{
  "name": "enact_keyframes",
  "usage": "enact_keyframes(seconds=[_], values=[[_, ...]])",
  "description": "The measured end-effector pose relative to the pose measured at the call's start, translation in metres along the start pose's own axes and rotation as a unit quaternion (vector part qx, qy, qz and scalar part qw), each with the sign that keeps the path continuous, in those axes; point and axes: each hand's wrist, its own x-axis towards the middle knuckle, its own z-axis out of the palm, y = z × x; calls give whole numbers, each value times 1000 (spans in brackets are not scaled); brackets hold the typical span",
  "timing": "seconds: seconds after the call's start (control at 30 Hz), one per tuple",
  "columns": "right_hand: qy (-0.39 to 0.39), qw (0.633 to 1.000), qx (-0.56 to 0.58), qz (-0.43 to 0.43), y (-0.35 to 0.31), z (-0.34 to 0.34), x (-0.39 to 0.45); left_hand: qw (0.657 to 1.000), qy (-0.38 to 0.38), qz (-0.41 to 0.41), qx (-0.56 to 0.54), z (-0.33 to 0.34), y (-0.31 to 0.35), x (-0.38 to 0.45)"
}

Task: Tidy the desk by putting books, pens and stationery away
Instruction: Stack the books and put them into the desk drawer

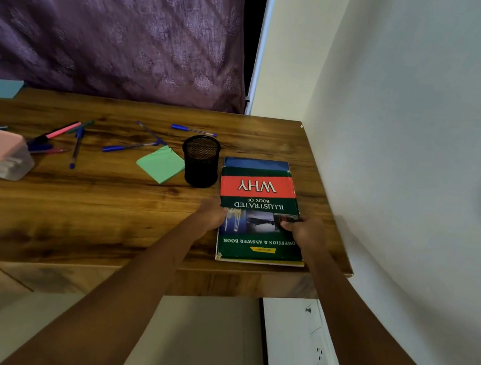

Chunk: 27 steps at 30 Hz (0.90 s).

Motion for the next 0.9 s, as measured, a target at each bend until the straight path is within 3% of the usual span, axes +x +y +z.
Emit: enact_keyframes(seconds=[0.07,0.23,0.5,0.7,0.9], values=[[18,999,-28,-6,2,-1,3,1000,6,3,10,0,2,-4],[-7,999,27,20,0,-2,0,999,5,-11,35,1,4,-9],[-13,1000,-25,-3,7,-1,-1,995,-7,10,100,1,4,-11],[-31,999,-22,-21,11,2,-3,999,-2,-1,-32,3,-4,-23],[90,995,3,-46,19,15,-27,980,136,23,-144,16,-26,-61]])
